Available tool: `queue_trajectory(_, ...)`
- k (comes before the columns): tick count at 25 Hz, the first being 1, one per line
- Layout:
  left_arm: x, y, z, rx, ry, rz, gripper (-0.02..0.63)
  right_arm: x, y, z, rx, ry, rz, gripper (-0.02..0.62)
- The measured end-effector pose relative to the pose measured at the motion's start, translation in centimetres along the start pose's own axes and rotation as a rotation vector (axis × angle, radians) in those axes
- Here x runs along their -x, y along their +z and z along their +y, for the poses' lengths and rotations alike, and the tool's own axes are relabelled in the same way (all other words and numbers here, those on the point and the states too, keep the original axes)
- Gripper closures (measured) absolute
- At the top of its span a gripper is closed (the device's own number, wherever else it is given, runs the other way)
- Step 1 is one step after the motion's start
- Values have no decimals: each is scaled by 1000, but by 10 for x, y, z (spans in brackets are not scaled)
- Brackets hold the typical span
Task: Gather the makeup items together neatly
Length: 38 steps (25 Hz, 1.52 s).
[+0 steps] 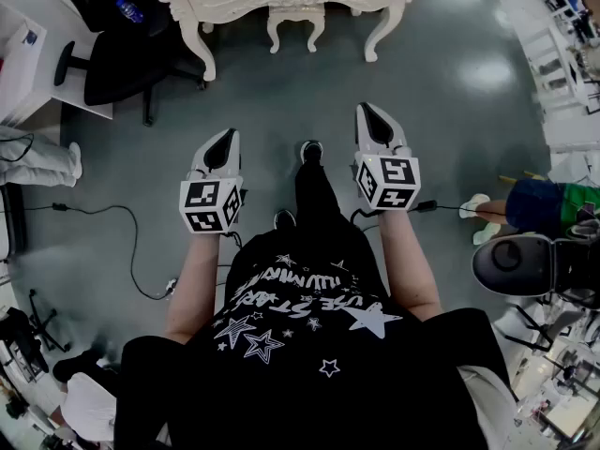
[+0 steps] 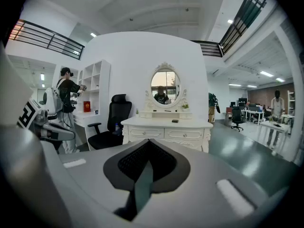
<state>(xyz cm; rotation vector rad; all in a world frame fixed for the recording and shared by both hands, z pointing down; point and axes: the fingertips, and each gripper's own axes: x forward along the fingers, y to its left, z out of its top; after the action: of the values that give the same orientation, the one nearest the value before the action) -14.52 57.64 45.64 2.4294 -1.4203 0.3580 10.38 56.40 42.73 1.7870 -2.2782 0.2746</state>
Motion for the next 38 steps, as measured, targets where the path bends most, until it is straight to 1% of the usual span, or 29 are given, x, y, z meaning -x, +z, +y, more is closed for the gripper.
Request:
queue_trajectory(11, 9, -4, 5, 12, 5, 4, 606, -2, 8, 10, 18, 12, 0, 566)
queue_trajectory(15, 2, 1, 10, -1, -2, -4, 606, -9, 11, 7, 16, -5, -2, 566)
queue_trajectory(19, -12, 13, 16, -1, -7, -18, 606, -23, 16, -3, -10, -28, -15, 566)
queue_trajectory(21, -22, 19, 20, -5, -8, -17, 606, -34, 20, -12, -35, -51, -20, 566)
queue_trajectory(23, -34, 23, 24, -8, -8, -11, 606, -48, 22, -19, -58, -55, -21, 561)
queue_trajectory(24, -40, 25, 27, -9, -8, -8, 606, -55, 23, -21, -70, -46, -19, 545)
queue_trajectory(25, -47, 27, 30, -9, -7, -6, 606, -64, 23, -23, -82, -36, -15, 486)
queue_trajectory(26, -54, 29, 33, -9, -4, -4, 606, -74, 24, -25, -95, -25, -10, 408)
queue_trajectory(27, -61, 32, 38, -9, 0, -1, 606, -85, 24, -28, -107, -17, -4, 347)
queue_trajectory(29, -78, 38, 49, -5, 12, 8, 606, -107, 25, -33, -126, -2, 13, 295)
queue_trajectory(32, -106, 52, 63, 2, 31, 20, 606, -143, 31, -48, -148, 22, 38, 268)
queue_trajectory(38, -180, 82, 88, 31, 86, 40, 606, -230, 47, -91, -162, 66, 71, 259)
